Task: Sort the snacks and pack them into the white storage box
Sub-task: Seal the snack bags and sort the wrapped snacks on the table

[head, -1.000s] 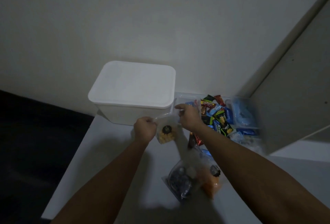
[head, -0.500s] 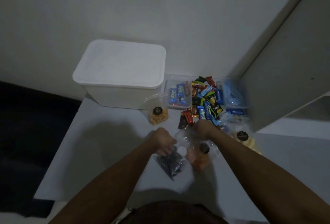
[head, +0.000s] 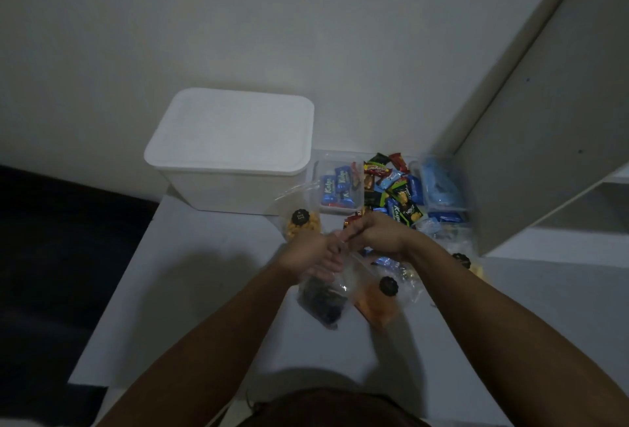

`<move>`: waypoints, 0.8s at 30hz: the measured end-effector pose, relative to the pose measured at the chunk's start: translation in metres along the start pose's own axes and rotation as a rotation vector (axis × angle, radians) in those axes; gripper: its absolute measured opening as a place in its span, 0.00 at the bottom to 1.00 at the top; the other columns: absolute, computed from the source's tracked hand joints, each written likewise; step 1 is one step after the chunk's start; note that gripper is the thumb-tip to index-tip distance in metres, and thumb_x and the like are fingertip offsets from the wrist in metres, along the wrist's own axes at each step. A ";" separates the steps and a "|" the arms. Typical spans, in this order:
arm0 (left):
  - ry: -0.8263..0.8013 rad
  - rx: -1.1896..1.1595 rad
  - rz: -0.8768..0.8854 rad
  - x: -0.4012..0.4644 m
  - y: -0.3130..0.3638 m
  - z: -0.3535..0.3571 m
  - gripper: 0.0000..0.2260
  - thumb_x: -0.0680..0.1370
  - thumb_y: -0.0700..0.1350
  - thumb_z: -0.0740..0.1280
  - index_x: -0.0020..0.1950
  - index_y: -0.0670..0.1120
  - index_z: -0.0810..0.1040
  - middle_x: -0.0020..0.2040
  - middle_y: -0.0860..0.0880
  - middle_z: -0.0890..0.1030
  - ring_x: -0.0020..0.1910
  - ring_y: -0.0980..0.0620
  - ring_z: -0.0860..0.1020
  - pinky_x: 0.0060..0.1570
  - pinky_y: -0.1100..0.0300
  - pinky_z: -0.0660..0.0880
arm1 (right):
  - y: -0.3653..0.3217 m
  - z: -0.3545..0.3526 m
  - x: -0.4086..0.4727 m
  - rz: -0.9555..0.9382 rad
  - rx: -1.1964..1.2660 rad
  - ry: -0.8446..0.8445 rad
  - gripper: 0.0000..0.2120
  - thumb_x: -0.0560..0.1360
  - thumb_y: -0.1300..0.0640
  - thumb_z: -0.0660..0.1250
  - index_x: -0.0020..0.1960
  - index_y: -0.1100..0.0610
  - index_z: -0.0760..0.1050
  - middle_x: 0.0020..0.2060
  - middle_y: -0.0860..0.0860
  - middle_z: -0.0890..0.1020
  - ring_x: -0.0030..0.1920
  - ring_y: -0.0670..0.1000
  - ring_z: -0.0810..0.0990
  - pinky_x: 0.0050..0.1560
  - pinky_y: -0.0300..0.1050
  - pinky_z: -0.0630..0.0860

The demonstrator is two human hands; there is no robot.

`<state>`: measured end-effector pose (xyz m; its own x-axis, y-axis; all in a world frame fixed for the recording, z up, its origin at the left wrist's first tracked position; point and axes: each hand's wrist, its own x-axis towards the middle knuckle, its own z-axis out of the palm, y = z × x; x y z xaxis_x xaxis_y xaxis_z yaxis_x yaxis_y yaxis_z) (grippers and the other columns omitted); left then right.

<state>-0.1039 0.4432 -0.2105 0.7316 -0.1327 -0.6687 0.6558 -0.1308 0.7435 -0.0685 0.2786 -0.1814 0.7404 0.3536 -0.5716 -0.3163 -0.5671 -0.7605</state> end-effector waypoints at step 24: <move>0.475 0.186 0.581 -0.029 0.040 -0.043 0.10 0.72 0.33 0.67 0.51 0.43 0.78 0.45 0.48 0.79 0.41 0.52 0.77 0.36 0.72 0.74 | -0.058 -0.006 -0.008 -0.476 -0.362 0.367 0.12 0.71 0.65 0.73 0.47 0.52 0.75 0.37 0.47 0.84 0.39 0.41 0.83 0.58 0.52 0.79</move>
<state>-0.0916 0.4842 -0.1611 0.9777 0.2000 -0.0644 0.1304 -0.3374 0.9323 -0.0522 0.3040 -0.1305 0.9218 0.3874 -0.0126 0.2623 -0.6475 -0.7154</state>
